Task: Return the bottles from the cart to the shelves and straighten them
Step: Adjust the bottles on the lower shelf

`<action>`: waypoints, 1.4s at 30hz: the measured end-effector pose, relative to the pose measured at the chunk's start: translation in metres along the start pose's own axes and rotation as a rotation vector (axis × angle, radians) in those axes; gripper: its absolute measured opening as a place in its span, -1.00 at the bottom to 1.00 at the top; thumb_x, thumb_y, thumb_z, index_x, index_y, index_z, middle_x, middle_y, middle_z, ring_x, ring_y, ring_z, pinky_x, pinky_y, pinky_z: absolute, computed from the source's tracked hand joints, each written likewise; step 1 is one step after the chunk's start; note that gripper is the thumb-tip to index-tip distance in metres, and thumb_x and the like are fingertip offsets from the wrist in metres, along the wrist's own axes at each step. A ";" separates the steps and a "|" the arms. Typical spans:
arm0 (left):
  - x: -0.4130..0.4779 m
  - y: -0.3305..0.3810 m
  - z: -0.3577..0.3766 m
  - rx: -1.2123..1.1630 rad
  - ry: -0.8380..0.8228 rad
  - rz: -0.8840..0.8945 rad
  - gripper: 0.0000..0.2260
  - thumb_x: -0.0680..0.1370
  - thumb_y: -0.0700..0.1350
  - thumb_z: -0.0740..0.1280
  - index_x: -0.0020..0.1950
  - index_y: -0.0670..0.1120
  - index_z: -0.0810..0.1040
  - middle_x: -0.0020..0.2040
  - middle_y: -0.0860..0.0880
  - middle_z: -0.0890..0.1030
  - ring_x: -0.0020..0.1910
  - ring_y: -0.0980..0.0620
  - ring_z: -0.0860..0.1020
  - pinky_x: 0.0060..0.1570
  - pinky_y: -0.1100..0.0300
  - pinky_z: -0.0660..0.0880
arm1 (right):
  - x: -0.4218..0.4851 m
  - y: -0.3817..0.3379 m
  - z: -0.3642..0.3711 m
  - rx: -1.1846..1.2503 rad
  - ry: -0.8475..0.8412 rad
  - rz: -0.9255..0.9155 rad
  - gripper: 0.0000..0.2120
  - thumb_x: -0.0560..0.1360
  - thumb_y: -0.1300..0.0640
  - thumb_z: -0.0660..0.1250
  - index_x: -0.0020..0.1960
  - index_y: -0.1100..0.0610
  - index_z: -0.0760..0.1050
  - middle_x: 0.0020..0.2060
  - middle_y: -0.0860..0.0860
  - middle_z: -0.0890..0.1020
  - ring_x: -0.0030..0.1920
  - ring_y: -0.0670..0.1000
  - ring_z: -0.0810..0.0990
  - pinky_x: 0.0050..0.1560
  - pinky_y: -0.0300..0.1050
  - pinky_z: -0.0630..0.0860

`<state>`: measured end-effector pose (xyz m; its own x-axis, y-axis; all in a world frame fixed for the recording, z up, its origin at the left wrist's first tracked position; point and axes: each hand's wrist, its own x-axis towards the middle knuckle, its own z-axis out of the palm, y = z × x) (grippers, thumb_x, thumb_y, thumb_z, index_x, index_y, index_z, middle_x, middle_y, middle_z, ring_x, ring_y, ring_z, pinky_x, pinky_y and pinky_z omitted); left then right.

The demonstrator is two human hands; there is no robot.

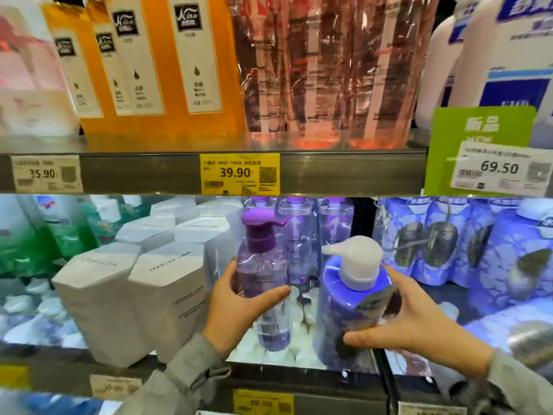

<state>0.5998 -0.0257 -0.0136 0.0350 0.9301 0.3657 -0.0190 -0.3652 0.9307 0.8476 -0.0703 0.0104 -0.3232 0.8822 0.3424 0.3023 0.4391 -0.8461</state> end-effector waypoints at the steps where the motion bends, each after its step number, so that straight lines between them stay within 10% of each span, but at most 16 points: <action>1: 0.000 -0.002 0.001 0.002 0.006 0.001 -0.40 0.13 -0.06 0.55 0.15 0.01 0.51 -0.02 0.14 0.68 -0.02 0.15 0.64 -0.10 0.38 0.53 | 0.002 0.002 0.005 0.044 0.001 0.025 -0.33 0.19 0.25 0.61 0.25 0.00 0.48 0.07 -0.05 0.67 0.08 -0.08 0.64 0.06 -0.19 0.55; 8: 0.000 -0.020 0.012 -0.026 0.090 0.034 -0.51 0.27 -0.07 0.59 0.12 0.04 0.48 -0.02 0.06 0.66 -0.04 0.20 0.63 -0.10 0.39 0.51 | 0.015 0.012 0.018 0.274 0.071 0.123 -0.44 0.20 0.16 0.61 0.14 0.12 0.48 -0.15 -0.06 0.71 -0.17 -0.09 0.68 -0.18 -0.32 0.54; 12: 0.001 -0.030 0.024 -0.050 0.140 0.064 -0.49 0.25 0.05 0.55 0.13 -0.01 0.51 0.00 -0.03 0.67 -0.02 0.09 0.64 -0.09 0.33 0.53 | 0.014 0.023 0.025 0.307 0.110 0.123 -0.22 0.04 -0.16 0.64 0.17 0.06 0.49 -0.07 -0.07 0.70 -0.06 -0.14 0.64 -0.10 -0.33 0.53; 20: 0.002 -0.034 0.026 -0.041 0.164 0.142 -0.50 0.21 0.09 0.47 0.10 0.02 0.50 -0.04 0.15 0.67 -0.07 0.19 0.63 -0.09 0.36 0.51 | 0.011 0.027 0.046 0.306 0.201 0.055 -0.45 0.33 0.19 0.52 0.24 0.00 0.39 0.04 -0.20 0.65 0.04 -0.21 0.62 -0.04 -0.41 0.49; 31: -0.001 -0.020 0.006 0.071 -0.020 0.097 -0.24 0.23 0.46 0.35 0.24 0.01 0.34 0.09 0.33 0.59 0.07 0.33 0.56 0.01 0.45 0.44 | 0.009 0.021 0.049 0.269 0.185 0.039 -0.32 0.24 -0.18 0.44 0.31 -0.15 0.31 0.14 -0.30 0.57 0.17 -0.23 0.54 0.04 -0.41 0.47; 37: -0.018 -0.020 0.003 0.149 -0.064 0.050 -0.21 0.21 0.45 0.39 0.20 0.00 0.22 0.16 0.04 0.50 0.10 0.27 0.53 0.08 0.37 0.46 | 0.007 0.020 0.050 0.285 0.190 0.022 -0.37 0.27 -0.14 0.42 0.30 -0.13 0.33 0.16 -0.25 0.58 0.17 -0.20 0.55 0.04 -0.39 0.48; 42: -0.022 -0.024 0.010 0.239 0.050 0.067 -0.39 0.26 0.05 0.56 0.14 0.08 0.28 0.14 0.07 0.52 0.10 0.19 0.56 0.10 0.29 0.49 | 0.009 0.019 0.050 0.307 0.182 0.028 -0.37 0.28 -0.12 0.43 0.31 -0.10 0.34 0.15 -0.23 0.59 0.18 -0.18 0.56 0.04 -0.36 0.49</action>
<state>0.6098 -0.0382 -0.0444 -0.0078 0.9023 0.4311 0.2176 -0.4193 0.8814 0.8056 -0.0626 -0.0231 -0.1448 0.9210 0.3617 0.0165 0.3678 -0.9298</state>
